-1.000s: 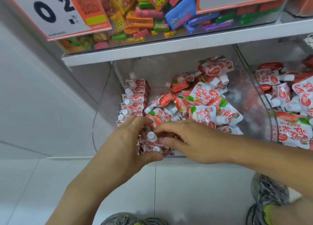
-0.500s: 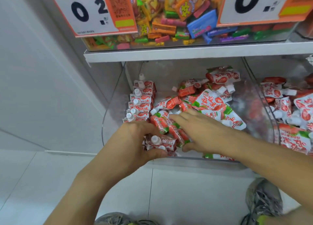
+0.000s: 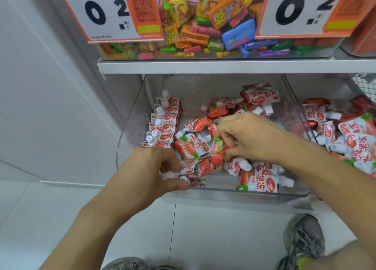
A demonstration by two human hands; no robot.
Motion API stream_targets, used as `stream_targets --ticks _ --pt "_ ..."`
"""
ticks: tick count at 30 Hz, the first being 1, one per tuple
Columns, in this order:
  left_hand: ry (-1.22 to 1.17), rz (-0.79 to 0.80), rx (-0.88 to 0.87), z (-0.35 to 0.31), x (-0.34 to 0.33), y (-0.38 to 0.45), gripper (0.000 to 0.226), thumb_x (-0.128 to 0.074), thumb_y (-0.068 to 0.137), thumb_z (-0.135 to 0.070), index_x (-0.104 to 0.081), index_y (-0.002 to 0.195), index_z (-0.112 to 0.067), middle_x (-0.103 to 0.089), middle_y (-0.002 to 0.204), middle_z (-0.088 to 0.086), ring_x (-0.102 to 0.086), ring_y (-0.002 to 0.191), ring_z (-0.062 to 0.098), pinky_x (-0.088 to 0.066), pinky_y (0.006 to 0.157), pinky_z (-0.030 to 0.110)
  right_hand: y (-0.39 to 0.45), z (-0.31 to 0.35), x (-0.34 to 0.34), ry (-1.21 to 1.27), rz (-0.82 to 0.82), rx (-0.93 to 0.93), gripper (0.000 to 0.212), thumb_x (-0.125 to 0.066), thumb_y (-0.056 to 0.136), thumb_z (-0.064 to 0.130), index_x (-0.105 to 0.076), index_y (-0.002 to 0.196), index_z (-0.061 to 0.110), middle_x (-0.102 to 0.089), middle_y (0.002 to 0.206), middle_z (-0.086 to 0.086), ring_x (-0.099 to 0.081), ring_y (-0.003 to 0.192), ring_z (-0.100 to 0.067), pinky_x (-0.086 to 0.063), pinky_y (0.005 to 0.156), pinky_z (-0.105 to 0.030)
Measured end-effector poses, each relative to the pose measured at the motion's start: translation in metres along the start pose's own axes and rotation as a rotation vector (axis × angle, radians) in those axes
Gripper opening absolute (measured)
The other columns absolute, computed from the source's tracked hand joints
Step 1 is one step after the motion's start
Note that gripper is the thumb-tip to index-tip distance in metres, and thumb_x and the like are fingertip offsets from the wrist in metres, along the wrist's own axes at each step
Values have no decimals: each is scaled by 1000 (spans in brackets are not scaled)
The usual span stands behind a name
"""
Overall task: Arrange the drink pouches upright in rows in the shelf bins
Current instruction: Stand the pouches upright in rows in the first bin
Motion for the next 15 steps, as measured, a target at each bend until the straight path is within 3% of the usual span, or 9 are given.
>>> stream_targets --ticks 2,4,6,8,11,13,15 --pt "-21 6 19 1 0 0 31 -88 59 -43 -59 64 -31 -53 55 -13 -53 61 -4 -39 52 10 -1 -2 15 21 -34 3 46 -90 66 27 -44 69 31 -54 76 14 -54 71 -6 -50 68 -33" --pt "-43 16 21 2 -1 1 32 -89 59 -40 -59 63 -31 -52 53 -13 -51 56 -3 -37 50 9 -3 -7 25 87 -60 14 42 -87 69 36 -56 97 35 -59 94 13 -57 84 -9 -50 76 -33" --pt "-72 28 12 1 -2 2 29 -90 59 -36 -64 68 -29 -57 56 -11 -52 56 0 -38 50 10 -6 -13 33 107 -87 -12 51 -72 79 49 -54 126 40 -53 106 9 -56 93 -12 -49 83 -36" --pt "-88 54 -5 -2 -5 5 28 -89 60 -35 -68 78 -31 -61 63 -11 -55 62 2 -41 54 12 -10 -12 38 128 -183 -43 40 -58 86 55 -55 124 42 -48 103 7 -54 92 -13 -49 86 -40" --pt "-104 109 -33 -7 -9 6 32 -86 66 -36 -72 95 -32 -61 69 -18 -57 73 -2 -44 62 9 -10 0 34 359 -281 -134 28 -60 87 51 -56 110 35 -57 104 9 -59 97 -9 -52 87 -41" --pt "-99 117 -51 -8 -9 5 30 -83 70 -37 -72 98 -33 -61 73 -20 -57 81 -3 -44 65 8 -6 11 17 623 -201 -199 34 -64 80 57 -52 103 34 -67 104 9 -67 97 -11 -57 84 -45" --pt "-103 107 -76 -7 -9 3 28 -81 72 -37 -73 98 -33 -62 73 -21 -58 83 -2 -44 66 7 -4 19 -7 599 36 -150 44 -68 78 58 -49 110 34 -70 110 6 -68 100 -14 -55 87 -46"
Point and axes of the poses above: each hand's wrist, its own y-axis towards the middle knuckle, its own x-axis out of the back of the hand, z = x × y, the point moved 3 cm from there along y, towards the middle knuckle
